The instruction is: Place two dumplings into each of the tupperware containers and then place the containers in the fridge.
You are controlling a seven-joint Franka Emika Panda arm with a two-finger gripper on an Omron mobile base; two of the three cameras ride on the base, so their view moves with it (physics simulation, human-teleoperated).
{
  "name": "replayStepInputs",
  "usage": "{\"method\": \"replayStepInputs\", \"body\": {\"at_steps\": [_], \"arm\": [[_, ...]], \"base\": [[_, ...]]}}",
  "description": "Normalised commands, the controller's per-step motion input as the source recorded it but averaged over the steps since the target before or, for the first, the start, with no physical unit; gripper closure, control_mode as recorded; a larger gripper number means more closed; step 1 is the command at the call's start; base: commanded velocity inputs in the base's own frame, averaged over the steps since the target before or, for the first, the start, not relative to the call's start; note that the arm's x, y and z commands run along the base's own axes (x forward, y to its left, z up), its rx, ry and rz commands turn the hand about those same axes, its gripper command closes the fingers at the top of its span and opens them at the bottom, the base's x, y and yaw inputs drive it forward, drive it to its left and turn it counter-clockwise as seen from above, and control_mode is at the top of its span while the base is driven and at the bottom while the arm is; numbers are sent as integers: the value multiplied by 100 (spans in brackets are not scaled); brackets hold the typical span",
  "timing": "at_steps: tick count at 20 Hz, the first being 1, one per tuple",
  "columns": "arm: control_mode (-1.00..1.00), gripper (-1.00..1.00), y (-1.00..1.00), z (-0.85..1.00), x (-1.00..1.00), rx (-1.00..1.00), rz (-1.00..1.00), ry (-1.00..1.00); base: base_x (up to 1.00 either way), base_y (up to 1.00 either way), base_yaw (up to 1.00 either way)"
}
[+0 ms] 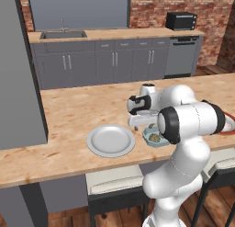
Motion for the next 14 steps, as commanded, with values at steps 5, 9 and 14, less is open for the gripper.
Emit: {"method": "replayStepInputs", "body": {"at_steps": [5, 9, 14], "arm": [[-100, -100, 2, -10, -19, -4, -19, 0], [-100, -100, 0, -26, 0, -6, -16, 0], [-100, -100, 3, -2, 16, 0, -5, 0]], "base": [[0, 0, 0], [0, 0, 0], [0, 0, 0]]}}
